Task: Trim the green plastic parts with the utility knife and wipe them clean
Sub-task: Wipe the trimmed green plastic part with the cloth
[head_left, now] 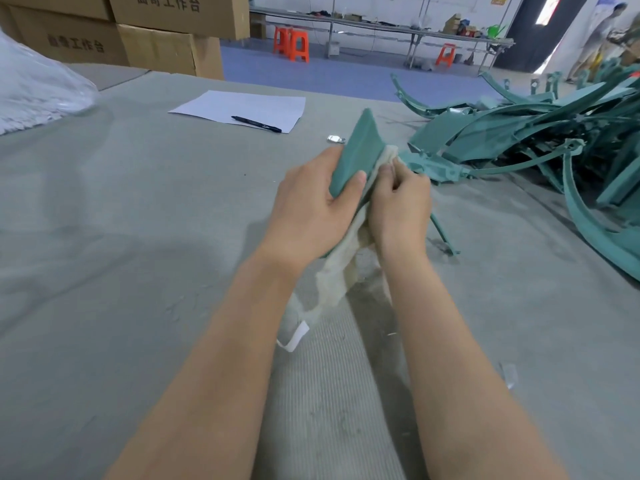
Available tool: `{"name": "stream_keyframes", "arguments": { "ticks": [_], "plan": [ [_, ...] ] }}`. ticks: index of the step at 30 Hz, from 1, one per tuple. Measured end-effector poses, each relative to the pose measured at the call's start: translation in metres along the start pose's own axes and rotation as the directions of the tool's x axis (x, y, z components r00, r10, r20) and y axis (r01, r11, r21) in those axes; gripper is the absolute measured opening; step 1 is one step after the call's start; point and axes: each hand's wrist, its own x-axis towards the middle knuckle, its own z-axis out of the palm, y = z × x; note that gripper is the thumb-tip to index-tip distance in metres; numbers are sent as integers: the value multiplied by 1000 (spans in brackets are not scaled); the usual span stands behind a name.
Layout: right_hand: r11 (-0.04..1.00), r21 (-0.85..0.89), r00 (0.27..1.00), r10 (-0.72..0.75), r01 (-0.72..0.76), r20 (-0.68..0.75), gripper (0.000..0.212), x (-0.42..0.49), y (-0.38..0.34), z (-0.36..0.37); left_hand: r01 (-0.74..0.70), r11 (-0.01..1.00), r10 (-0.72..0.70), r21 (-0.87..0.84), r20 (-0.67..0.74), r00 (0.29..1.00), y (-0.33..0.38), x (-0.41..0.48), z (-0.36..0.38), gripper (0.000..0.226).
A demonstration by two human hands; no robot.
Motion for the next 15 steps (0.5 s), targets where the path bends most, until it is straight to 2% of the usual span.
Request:
{"name": "stream_keyframes", "arguments": {
  "ticks": [2, 6, 7, 9, 11, 13, 14, 15],
  "plan": [
    [999, 13, 999, 42, -42, -19, 29, 7, 7, -7, -17, 1000, 17, -6, 26, 1000, 4, -2, 4, 30],
    [955, 280, 994, 109, -96, -29, 37, 11, 6, -12, 19, 993, -18, -113, 5, 1000, 4, -3, 9, 7],
    [949, 297, 994, 110, -103, -7, 41, 11, 4, -11, 43, 987, -35, -154, 51, 998, 4, -4, 10, 6],
    [946, 301, 992, 112, -122, 50, 43, 9, 4, -10, 164, 943, -99, -290, 224, 969, 5, -5, 12, 24],
    [946, 299, 991, 110, -127, 72, 37, 7, 5, -12, 390, 806, -201, -445, 413, 888, 6, -4, 10, 30],
    [966, 245, 996, 64, -76, 56, 30, 6, 6, -16, 617, 537, -266, -575, 579, 771, 3, -1, 3, 25],
    [974, 224, 998, 25, -36, 54, 28, 5, 5, -19, 684, 406, -270, -606, 635, 724, 0, 1, -2, 35],
    [978, 210, 998, -23, 9, 67, 26, 2, 2, -21, 713, 332, -276, -618, 660, 699, -3, 3, -5, 45]
  ]
}}
